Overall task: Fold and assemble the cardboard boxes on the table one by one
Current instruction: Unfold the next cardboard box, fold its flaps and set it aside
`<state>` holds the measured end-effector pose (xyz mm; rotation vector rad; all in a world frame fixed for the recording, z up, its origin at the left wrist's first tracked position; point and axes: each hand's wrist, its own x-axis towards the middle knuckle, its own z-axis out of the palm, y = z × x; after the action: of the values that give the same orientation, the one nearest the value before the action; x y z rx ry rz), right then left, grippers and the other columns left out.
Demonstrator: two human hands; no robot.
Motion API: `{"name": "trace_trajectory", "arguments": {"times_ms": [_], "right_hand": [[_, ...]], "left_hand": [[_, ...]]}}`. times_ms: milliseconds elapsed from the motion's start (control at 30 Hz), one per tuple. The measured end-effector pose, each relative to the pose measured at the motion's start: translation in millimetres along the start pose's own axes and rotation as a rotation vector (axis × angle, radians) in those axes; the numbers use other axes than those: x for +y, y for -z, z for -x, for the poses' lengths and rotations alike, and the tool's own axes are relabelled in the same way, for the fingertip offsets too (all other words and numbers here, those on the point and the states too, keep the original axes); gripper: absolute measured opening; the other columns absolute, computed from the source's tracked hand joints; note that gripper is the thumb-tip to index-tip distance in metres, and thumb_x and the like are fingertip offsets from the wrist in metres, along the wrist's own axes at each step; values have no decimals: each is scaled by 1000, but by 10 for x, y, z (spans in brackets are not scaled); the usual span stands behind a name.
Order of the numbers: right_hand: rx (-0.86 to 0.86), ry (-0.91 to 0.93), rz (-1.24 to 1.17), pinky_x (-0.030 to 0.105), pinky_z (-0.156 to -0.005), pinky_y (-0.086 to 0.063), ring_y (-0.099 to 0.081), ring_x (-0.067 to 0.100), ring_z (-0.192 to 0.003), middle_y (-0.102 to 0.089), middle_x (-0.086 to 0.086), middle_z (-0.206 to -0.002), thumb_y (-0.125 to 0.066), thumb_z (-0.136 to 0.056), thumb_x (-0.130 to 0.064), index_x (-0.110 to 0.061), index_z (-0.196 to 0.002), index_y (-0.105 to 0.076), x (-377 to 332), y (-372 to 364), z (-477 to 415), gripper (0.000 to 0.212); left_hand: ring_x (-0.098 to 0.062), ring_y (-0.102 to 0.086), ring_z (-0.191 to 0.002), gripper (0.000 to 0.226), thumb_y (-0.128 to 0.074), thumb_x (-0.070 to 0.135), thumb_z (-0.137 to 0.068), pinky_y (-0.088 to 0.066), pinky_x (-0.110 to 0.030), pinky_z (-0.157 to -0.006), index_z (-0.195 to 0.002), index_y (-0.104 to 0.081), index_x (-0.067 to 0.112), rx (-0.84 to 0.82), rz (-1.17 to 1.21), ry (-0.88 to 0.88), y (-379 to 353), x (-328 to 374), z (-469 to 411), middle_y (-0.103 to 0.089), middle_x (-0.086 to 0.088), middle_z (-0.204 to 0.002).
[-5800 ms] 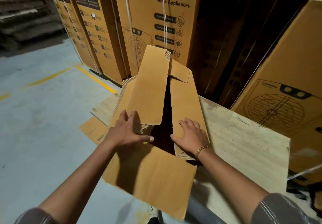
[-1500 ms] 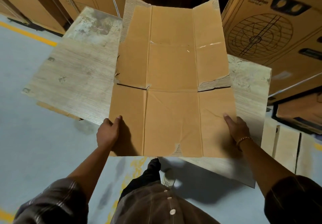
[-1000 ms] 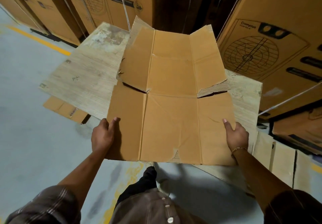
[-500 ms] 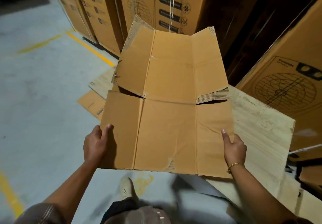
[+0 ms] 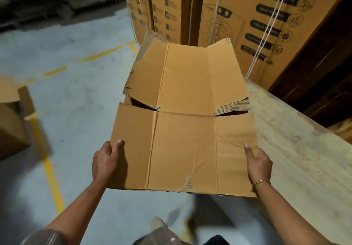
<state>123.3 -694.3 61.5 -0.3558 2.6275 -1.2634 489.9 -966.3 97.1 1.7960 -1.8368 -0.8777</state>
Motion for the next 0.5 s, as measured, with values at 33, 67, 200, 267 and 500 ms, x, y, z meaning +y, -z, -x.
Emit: {"name": "trace_trajectory", "arguments": {"times_ms": [33, 67, 200, 267, 500], "right_hand": [[-8, 0, -11, 35, -68, -49, -63, 29, -79, -71, 8, -85, -57, -95, -56, -11, -83, -65, -135, -151, -1, 47], [-18, -3, -25, 33, -63, -46, -62, 27, -74, -69, 6, -80, -57, -95, -55, -12, -79, -63, -272, -291, -2, 46], [-40, 10, -70, 30, -56, -39, -52, 21, -58, -56, 0, -62, -59, -94, -54, -23, -65, -47, -751, -746, -67, 44], [-37, 10, -70, 29, -56, -40, -53, 20, -59, -57, 0, -63, -60, -94, -54, -21, -66, -51, -916, -946, -189, 44], [-25, 14, -67, 29, -55, -37, -47, 20, -58, -50, -3, -61, -58, -95, -52, -25, -65, -44, -1471, -1626, -839, 43]], "left_hand": [[-29, -52, -70, 54, -47, 56, -102, -35, -38, -56, -72, -42, 11, 14, -8, 2, 98, -25, -141, -56, -12, -73], [-28, -52, -69, 53, -47, 54, -102, -34, -37, -56, -72, -43, 11, 27, -16, 5, 186, -49, -285, -56, -12, -73], [-25, -49, -66, 54, -47, 52, -103, -34, -37, -55, -74, -44, 7, 56, -26, 13, 399, -85, -813, -55, -14, -72], [-26, -49, -65, 54, -47, 52, -103, -34, -36, -54, -74, -44, 6, 68, -22, 13, 431, -59, -1074, -55, -14, -72], [-29, -49, -65, 52, -49, 50, -103, -33, -35, -55, -71, -43, 8, 66, 11, 4, 270, 289, -2087, -55, -15, -71]]}}
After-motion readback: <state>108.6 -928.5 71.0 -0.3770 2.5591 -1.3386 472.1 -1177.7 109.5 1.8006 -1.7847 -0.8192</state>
